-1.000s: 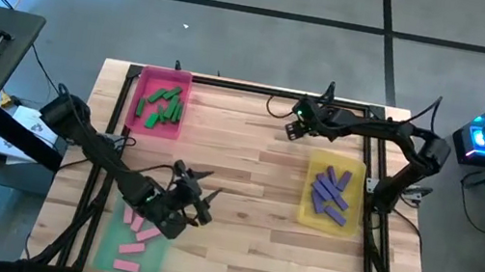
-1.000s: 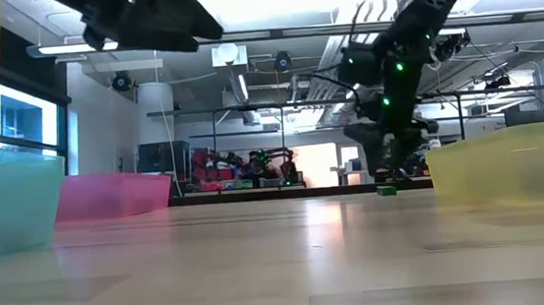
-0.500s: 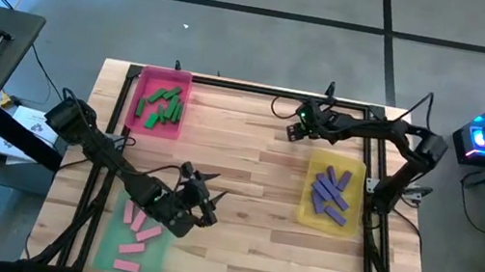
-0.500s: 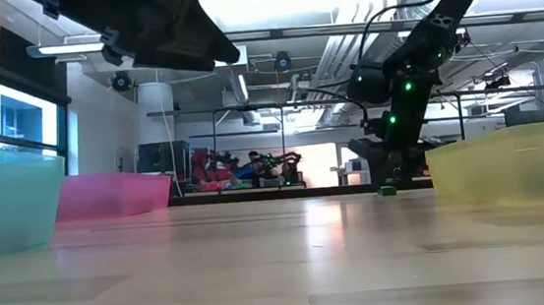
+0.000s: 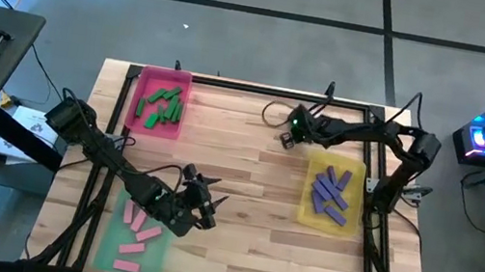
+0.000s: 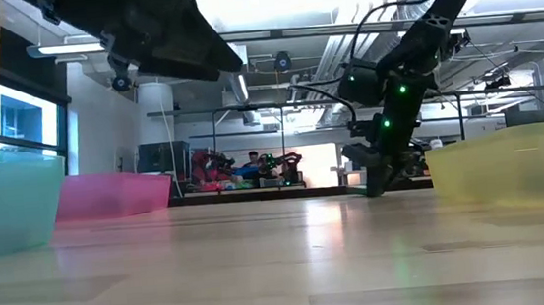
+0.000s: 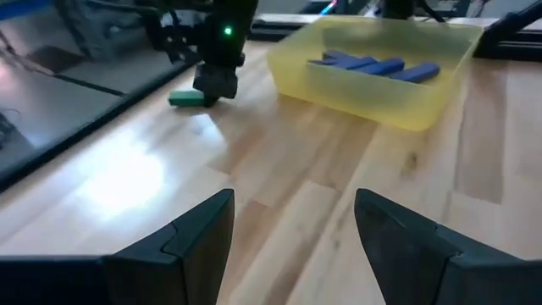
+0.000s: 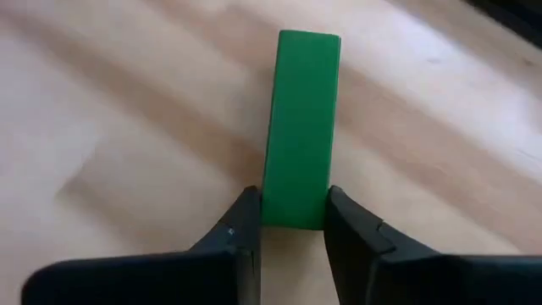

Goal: Sort blocks
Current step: Put the green block into the pink bin

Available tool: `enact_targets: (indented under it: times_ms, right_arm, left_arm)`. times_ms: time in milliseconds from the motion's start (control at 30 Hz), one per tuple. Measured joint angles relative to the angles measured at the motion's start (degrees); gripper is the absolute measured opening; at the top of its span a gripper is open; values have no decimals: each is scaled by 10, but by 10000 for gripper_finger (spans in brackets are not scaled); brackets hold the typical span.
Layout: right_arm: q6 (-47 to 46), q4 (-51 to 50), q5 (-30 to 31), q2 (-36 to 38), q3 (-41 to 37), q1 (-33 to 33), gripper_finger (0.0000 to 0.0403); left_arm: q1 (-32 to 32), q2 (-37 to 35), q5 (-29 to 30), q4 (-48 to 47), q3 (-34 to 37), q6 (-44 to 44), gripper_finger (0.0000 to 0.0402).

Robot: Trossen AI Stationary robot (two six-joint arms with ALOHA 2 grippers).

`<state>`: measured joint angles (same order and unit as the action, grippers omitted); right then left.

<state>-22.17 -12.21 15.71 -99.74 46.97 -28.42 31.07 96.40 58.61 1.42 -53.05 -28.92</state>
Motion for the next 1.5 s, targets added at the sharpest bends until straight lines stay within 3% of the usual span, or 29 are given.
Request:
enact_targets:
  times_ms: [233,433,633,733,800,1000,1133,1500]
  right_arm:
    - [17,24,-11,37,-8,134,69]
    - [-1,219,30,64,-67,302,69]
    - [48,490,171,69,-125,480,69]
    - [128,603,255,64,-131,557,69]
    - [177,642,274,62,-122,591,69]
    - [276,648,276,61,-61,632,69]
    - [300,635,240,56,-31,628,69]
    - [296,640,207,13,-9,613,69]
  left_arm:
    - [-9,-8,-20,53,55,-55,234]
    - [-15,-8,-70,275,134,57,234]
    - [-16,-7,-86,479,180,216,234]
    - [-19,-7,-141,537,182,280,234]
    - [-22,-7,-192,575,182,312,234]
    - [-39,-7,-303,671,180,341,234]
    - [-46,-7,-360,693,167,341,234]
    - [-44,26,-376,671,94,386,234]
